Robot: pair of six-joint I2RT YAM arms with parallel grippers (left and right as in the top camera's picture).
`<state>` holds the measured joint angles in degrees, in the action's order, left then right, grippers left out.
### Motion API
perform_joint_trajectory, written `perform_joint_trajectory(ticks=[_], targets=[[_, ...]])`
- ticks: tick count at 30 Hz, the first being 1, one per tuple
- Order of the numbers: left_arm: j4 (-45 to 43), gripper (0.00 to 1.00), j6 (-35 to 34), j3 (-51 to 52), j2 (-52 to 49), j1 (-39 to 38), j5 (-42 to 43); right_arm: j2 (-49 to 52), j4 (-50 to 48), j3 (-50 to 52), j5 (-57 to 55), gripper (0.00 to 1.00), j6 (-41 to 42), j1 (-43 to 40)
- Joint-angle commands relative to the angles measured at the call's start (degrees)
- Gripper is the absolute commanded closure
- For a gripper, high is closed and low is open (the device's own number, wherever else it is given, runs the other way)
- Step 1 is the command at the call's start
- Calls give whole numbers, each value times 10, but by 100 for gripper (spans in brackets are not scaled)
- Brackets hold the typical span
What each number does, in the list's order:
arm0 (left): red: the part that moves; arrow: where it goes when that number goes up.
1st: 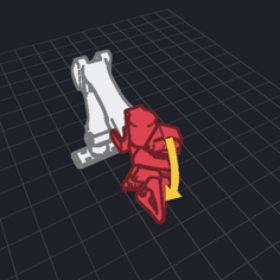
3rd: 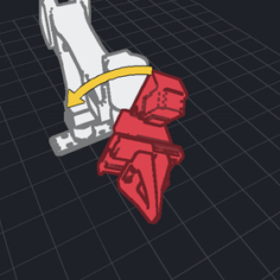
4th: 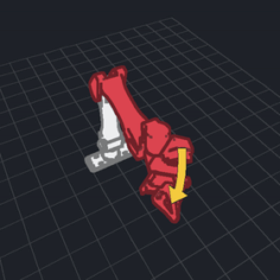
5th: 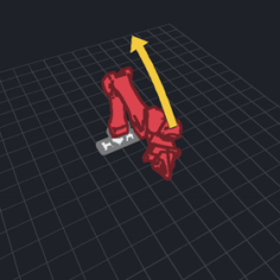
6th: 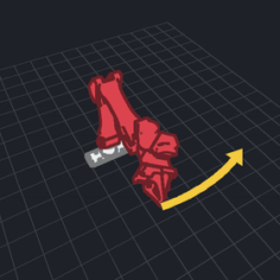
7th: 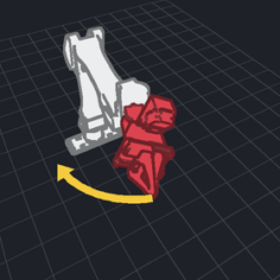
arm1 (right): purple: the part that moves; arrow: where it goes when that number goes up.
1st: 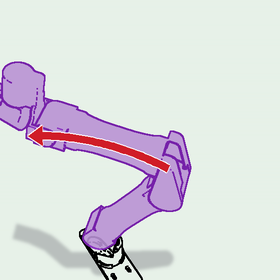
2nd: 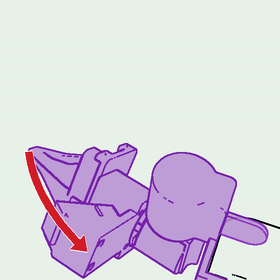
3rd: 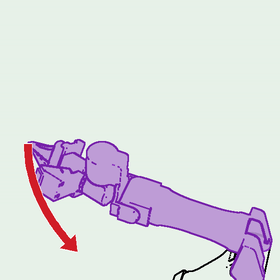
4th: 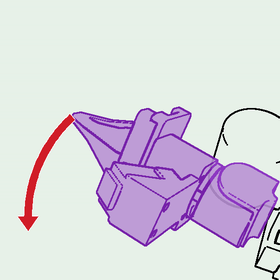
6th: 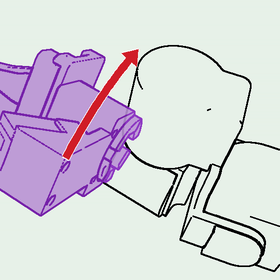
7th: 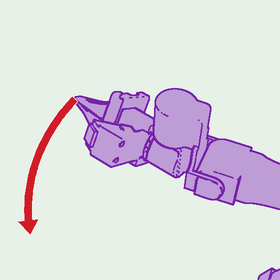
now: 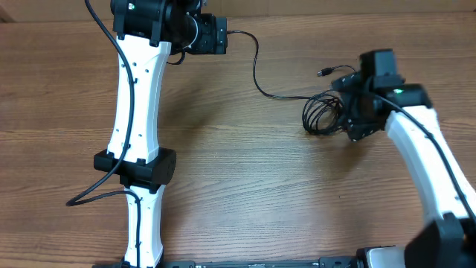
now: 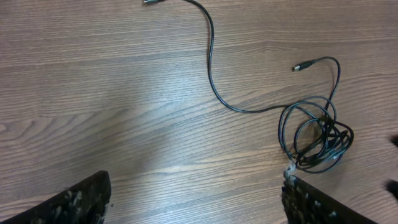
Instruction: Untangle cables
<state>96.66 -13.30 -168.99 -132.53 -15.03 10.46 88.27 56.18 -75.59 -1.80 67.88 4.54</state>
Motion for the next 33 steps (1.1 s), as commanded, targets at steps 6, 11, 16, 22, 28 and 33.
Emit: perform_joint_trajectory(ticks=[6, 11, 16, 22, 28, 33], targets=[[1, 13, 13, 2, 10, -4, -4, -3, 32, 70, -65, 0, 31, -41], [1, 13, 13, 2, 10, -4, -3, 0, -71, 154, -54, 0, 40, -56], [1, 13, 13, 2, 10, -4, -3, 7, -146, 179, -31, 0, 0, -51], [1, 14, 13, 2, 10, -4, -3, 13, -198, 177, 3, 4, -10, -48], [1, 14, 15, 2, 9, -4, -4, 13, -232, 166, 36, 11, -23, -47], [1, 14, 15, 15, 9, -4, -4, 13, -294, 166, 90, 12, -17, -45]])
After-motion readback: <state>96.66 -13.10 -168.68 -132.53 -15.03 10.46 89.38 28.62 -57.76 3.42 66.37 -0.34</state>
